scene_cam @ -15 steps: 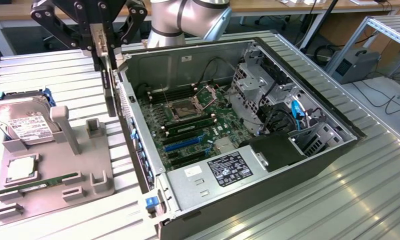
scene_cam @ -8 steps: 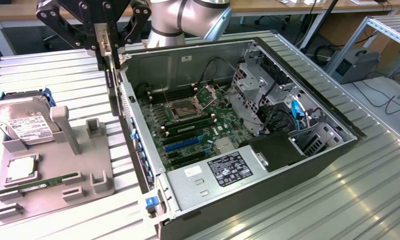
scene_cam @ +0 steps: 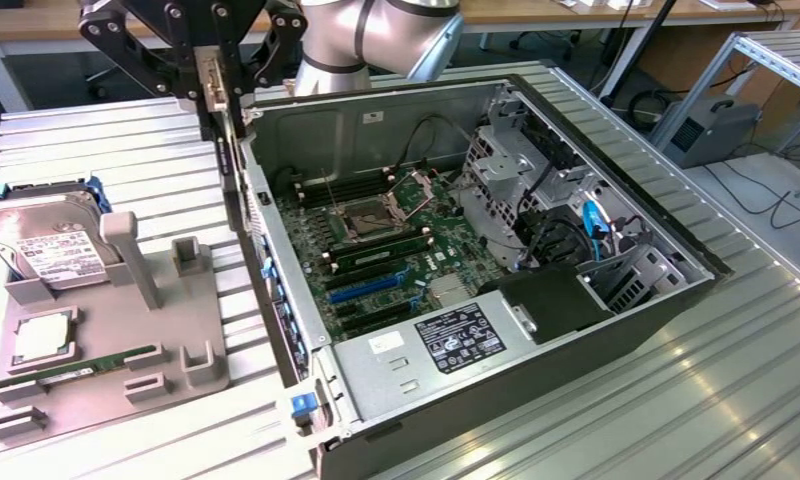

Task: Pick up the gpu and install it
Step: 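Pick up the gpu and move the gpu toward the slot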

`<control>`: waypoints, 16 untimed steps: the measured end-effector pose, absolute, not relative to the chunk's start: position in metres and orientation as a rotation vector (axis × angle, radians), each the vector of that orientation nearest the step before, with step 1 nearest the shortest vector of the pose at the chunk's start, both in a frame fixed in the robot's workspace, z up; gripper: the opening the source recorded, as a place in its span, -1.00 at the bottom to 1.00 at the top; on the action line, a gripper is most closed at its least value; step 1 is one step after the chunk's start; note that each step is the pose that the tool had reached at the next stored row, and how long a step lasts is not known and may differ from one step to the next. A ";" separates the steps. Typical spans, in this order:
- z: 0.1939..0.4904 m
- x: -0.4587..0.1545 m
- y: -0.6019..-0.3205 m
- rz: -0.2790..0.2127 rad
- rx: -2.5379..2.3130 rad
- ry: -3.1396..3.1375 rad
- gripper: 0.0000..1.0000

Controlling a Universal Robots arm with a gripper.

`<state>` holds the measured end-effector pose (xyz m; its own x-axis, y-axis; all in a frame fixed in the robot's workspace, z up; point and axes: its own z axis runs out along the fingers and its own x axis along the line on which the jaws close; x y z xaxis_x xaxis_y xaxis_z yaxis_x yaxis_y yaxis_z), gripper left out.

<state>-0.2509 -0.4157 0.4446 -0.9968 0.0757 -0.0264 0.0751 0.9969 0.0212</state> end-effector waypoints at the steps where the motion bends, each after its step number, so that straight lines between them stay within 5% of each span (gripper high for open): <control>1: 0.445 -0.251 -0.416 0.031 0.117 3.112 -0.47; 16: 0.445 -0.246 -0.416 0.031 0.118 3.112 -0.47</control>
<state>-0.2462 -0.4157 0.4446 -0.9968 0.0757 -0.0264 0.0751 0.9969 0.0211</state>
